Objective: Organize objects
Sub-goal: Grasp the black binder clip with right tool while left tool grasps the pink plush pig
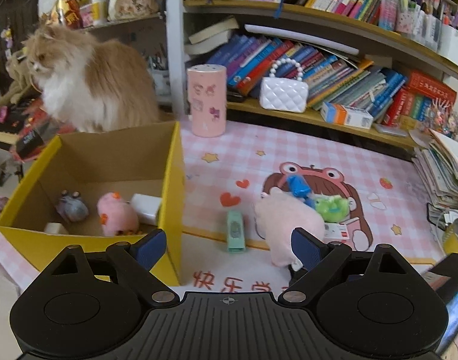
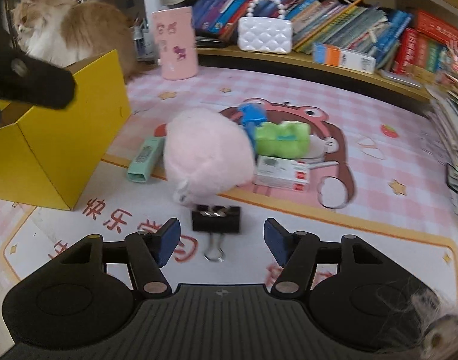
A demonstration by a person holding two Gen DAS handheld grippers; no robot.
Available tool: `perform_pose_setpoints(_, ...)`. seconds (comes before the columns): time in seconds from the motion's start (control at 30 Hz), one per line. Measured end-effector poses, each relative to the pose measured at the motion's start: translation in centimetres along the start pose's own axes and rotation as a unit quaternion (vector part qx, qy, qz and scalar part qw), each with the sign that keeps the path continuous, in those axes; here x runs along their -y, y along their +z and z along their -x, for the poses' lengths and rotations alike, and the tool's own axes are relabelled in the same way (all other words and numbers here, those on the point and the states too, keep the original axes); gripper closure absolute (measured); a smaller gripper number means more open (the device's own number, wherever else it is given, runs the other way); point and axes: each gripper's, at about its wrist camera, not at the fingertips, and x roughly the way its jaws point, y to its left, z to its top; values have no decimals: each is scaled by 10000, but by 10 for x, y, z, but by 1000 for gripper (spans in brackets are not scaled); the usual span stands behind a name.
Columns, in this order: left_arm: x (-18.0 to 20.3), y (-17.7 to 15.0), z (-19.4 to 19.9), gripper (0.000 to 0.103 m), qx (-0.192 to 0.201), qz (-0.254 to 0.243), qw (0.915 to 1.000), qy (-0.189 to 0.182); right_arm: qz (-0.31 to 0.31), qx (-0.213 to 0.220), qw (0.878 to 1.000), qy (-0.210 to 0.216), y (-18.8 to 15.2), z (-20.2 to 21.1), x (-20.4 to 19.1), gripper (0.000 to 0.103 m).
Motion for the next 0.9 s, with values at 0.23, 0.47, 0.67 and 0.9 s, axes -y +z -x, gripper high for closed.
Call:
perform_pose_setpoints(0.23, 1, -2, 3, 11, -101, -77, 9998, 169, -187, -120, 9997, 117, 7, -21, -3, 66)
perform_pose_setpoints(0.47, 18, 4, -5, 11, -33, -150, 9998, -104, -401, 93, 9991, 29, 5, 5, 19, 66)
perform_pose_setpoints(0.67, 43, 5, -28, 11, -31, -235, 9983, -524, -600, 33, 9974, -408, -2, 34, 52, 66)
perform_pose_setpoints(0.9, 67, 4, -88, 11, -357, -318, 9977, -488, -454, 264, 9967, -623, 0, 65, 69, 66)
